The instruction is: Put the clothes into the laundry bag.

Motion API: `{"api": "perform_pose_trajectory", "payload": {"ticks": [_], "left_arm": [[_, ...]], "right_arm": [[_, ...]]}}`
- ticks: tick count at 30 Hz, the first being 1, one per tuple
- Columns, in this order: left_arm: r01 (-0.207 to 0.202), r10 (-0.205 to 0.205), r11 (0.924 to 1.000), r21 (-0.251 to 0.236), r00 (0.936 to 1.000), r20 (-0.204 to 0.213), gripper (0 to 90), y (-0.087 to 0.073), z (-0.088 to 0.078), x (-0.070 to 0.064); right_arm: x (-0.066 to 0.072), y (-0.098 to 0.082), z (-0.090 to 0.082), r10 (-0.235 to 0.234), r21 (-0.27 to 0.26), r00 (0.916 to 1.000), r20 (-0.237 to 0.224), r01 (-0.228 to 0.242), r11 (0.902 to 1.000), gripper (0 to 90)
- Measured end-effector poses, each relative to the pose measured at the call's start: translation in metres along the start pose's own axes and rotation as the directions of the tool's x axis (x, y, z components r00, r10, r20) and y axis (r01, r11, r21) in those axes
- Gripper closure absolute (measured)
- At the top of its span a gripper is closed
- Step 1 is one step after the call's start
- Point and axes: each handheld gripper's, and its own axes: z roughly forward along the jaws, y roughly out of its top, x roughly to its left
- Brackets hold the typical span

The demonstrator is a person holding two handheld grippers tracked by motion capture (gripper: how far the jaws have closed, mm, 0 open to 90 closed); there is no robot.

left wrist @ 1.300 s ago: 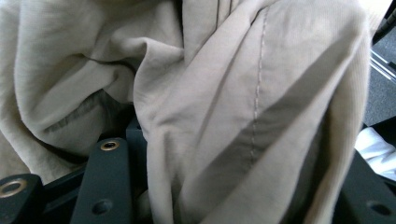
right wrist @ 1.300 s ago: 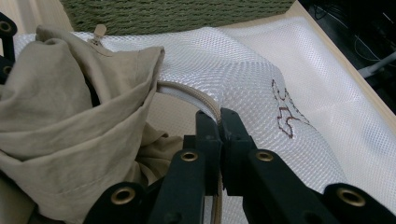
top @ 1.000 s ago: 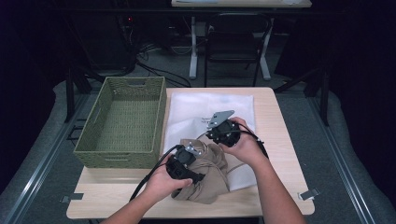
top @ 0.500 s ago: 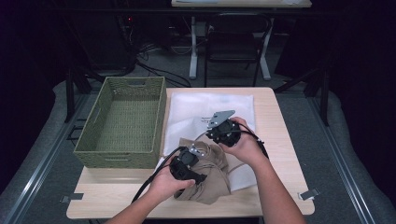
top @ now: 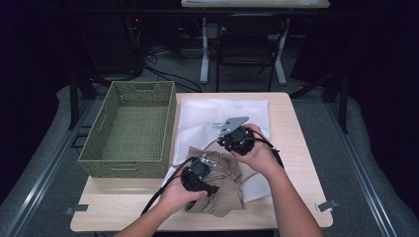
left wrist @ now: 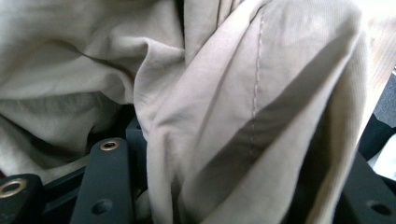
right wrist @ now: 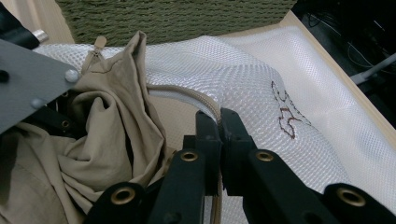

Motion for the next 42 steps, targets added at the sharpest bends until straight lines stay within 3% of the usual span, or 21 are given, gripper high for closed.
{"api": "perform_pose_trajectory", "payload": {"ticks": [20, 26, 28, 37, 42], "left_arm": [[0.019, -0.019, 0.9998, -0.002, 0.9998, 0.004, 44.9, -0.002, 0.005, 0.003], [0.048, -0.047, 0.9984, -0.030, 0.9988, 0.015, 44.9, 0.001, 0.001, 0.008], [0.062, -0.063, 0.9971, -0.044, 0.9980, -0.005, 44.9, 0.003, -0.001, 0.008], [0.100, -0.101, 0.9911, -0.089, 0.9949, -0.009, 44.5, 0.013, -0.005, 0.017], [0.106, -0.110, 0.9883, -0.110, 0.9935, -0.031, 44.4, 0.016, -0.004, 0.021]], "right_arm": [[0.000, 0.002, -0.005, 0.004, -0.023, 1.0000, 0.000, -0.004, 0.9997, 87.8], [0.000, 0.002, -0.005, 0.006, -0.026, 1.0000, 0.003, -0.006, 0.9996, 87.8], [0.000, 0.002, -0.006, 0.005, -0.027, 1.0000, 0.002, -0.005, 0.9996, 87.8], [0.000, 0.002, -0.006, 0.003, -0.032, 1.0000, 0.000, -0.003, 0.9995, 87.8], [0.000, 0.002, -0.008, 0.011, -0.033, 0.9999, 0.000, -0.011, 0.9994, 87.8]]}}
